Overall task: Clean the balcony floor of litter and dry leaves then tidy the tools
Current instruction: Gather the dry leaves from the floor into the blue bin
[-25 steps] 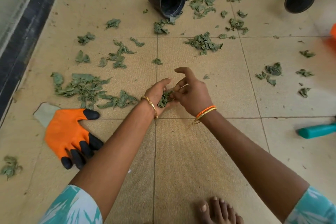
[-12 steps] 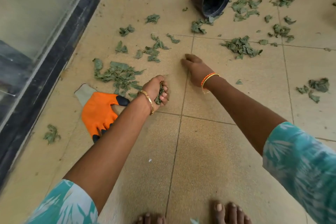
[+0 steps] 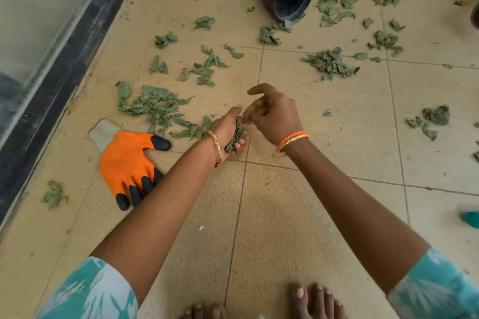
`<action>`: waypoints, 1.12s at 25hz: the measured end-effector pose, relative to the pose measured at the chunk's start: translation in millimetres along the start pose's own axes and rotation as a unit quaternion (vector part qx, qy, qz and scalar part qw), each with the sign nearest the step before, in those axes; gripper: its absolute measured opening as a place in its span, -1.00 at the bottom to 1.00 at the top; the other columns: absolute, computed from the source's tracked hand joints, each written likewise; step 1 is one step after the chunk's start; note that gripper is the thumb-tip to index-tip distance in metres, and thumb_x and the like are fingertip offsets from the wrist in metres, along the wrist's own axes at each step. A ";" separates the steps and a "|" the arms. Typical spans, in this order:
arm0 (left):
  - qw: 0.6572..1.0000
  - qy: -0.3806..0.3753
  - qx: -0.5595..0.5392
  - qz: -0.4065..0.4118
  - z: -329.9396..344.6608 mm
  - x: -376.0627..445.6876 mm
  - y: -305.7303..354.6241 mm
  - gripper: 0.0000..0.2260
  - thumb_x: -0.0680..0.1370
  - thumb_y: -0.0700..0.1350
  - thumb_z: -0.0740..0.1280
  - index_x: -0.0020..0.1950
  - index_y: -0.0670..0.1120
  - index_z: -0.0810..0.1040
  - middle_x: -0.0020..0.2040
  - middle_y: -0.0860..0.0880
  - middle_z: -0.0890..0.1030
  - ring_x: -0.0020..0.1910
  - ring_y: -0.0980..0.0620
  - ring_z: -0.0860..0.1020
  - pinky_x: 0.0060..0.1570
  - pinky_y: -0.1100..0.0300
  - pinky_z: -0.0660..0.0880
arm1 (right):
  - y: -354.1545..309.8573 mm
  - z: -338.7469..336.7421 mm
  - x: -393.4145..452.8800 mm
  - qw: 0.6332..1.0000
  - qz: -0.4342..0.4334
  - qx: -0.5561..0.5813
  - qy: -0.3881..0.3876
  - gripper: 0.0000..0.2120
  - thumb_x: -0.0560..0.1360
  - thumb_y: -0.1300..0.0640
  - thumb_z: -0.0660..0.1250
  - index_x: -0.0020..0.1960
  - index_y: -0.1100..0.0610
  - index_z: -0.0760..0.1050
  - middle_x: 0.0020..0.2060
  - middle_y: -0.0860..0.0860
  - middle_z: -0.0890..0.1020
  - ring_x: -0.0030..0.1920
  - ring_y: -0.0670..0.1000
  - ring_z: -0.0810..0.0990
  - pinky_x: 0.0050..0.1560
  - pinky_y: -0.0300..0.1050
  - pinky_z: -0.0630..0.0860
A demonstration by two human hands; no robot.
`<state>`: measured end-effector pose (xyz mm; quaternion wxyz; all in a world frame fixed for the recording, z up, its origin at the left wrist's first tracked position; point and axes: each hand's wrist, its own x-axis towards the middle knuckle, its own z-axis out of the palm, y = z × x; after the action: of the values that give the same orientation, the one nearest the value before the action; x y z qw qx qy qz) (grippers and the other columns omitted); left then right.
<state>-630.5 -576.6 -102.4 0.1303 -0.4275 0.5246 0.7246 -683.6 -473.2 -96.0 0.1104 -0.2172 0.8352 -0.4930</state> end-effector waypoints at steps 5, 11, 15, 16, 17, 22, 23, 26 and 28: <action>1.000 -0.020 -0.016 0.014 26.1 -1.9 -11.1 -0.72 0.61 -0.04 0.17 -0.27 -0.10 0.40 -0.42 0.00 0.37 -0.66 0.13 0.29 -0.62 0.42 0.17 | 10.7 -23.7 -24.9 0.993 -0.039 -0.088 0.061 -0.77 0.45 0.26 0.30 0.09 0.12 0.55 -0.18 0.03 0.67 -0.12 0.01 0.59 -0.04 -0.09 0.52; 0.999 -0.048 -0.006 -0.020 25.3 -2.3 -14.5 -0.69 0.62 -0.10 0.14 -0.34 -0.06 0.29 -0.39 0.00 0.35 -0.67 0.14 0.29 -0.64 0.46 0.17 | 86.6 -57.4 -29.0 0.937 0.093 -0.333 0.044 -0.65 0.52 0.40 0.14 0.28 0.31 0.43 0.34 0.27 0.36 0.33 0.27 0.29 0.28 0.07 0.33; 0.998 -0.057 -0.013 -0.032 16.9 -5.9 -19.2 -0.69 0.61 -0.09 0.15 -0.34 -0.06 0.29 -0.39 0.01 0.36 -0.66 0.14 0.31 -0.66 0.44 0.18 | 89.2 -55.8 -32.6 0.926 0.045 -0.362 0.092 -0.76 0.47 0.47 0.15 0.01 0.39 0.56 0.00 0.28 0.58 0.05 0.26 0.48 -0.09 0.00 0.47; 0.998 -0.058 -0.016 -0.035 15.0 -7.2 -21.3 -0.69 0.61 -0.09 0.15 -0.34 -0.06 0.30 -0.40 0.00 0.38 -0.65 0.14 0.32 -0.66 0.44 0.19 | 86.6 -57.4 -29.1 0.927 0.050 -0.359 0.100 -0.77 0.46 0.46 0.15 -0.04 0.39 0.58 -0.07 0.28 0.59 -0.02 0.25 0.51 -0.13 0.00 0.48; 0.997 -0.059 -0.019 -0.037 13.1 -11.0 -23.2 -0.70 0.61 -0.09 0.16 -0.32 -0.07 0.32 -0.42 0.00 0.41 -0.65 0.14 0.34 -0.67 0.43 0.19 | 82.9 -58.0 -26.5 0.933 0.053 -0.341 0.102 -0.78 0.45 0.45 0.17 -0.08 0.39 0.58 -0.13 0.27 0.60 -0.08 0.24 0.53 -0.16 0.00 0.49; 0.999 -0.038 0.004 -0.032 -2.6 -23.8 -37.2 -0.77 0.63 -0.14 0.13 -0.11 -0.18 0.52 -0.20 -0.15 0.63 -0.59 0.11 0.42 -0.65 0.40 0.26 | 26.7 -23.9 -43.7 0.994 0.048 -0.079 0.055 -0.79 0.36 0.37 0.39 -0.04 0.19 0.60 -0.22 0.07 0.63 -0.26 0.01 0.60 -0.20 -0.23 0.53; 0.999 -0.031 -0.008 -0.027 -7.1 -27.2 -39.9 -0.77 0.63 -0.14 0.13 -0.09 -0.19 0.51 -0.20 -0.17 0.62 -0.59 0.10 0.42 -0.65 0.40 0.27 | 14.9 -11.3 -49.5 0.998 0.049 -0.034 0.033 -0.73 0.35 0.35 0.42 0.02 0.16 0.56 -0.22 0.04 0.61 -0.28 -0.01 0.60 -0.22 -0.22 0.52; 0.999 0.007 -0.040 0.003 -25.2 -35.3 -49.5 -0.78 0.64 -0.11 0.16 -0.12 -0.15 0.49 -0.37 -0.11 0.53 -0.60 0.09 0.45 -0.65 0.38 0.29 | -5.1 21.8 -60.6 0.998 0.000 -0.021 -0.057 -0.66 0.35 0.36 0.40 0.10 0.15 0.50 -0.23 0.01 0.59 -0.26 0.02 0.63 -0.18 -0.13 0.58; 0.998 0.035 -0.041 0.021 -42.1 -40.5 -54.4 -0.77 0.64 -0.10 0.18 -0.16 -0.13 0.50 -0.36 -0.08 0.49 -0.58 0.09 0.43 -0.63 0.38 0.28 | -10.6 35.4 -59.6 0.993 -0.041 -0.045 -0.102 -0.76 0.38 0.39 0.35 0.01 0.19 0.57 -0.24 0.04 0.61 -0.25 0.00 0.61 -0.14 -0.16 0.55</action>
<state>-551.1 -580.1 -110.7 0.0796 -0.4463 0.5076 0.7327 -614.3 -477.0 -105.9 0.1651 -0.3054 0.8314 -0.4339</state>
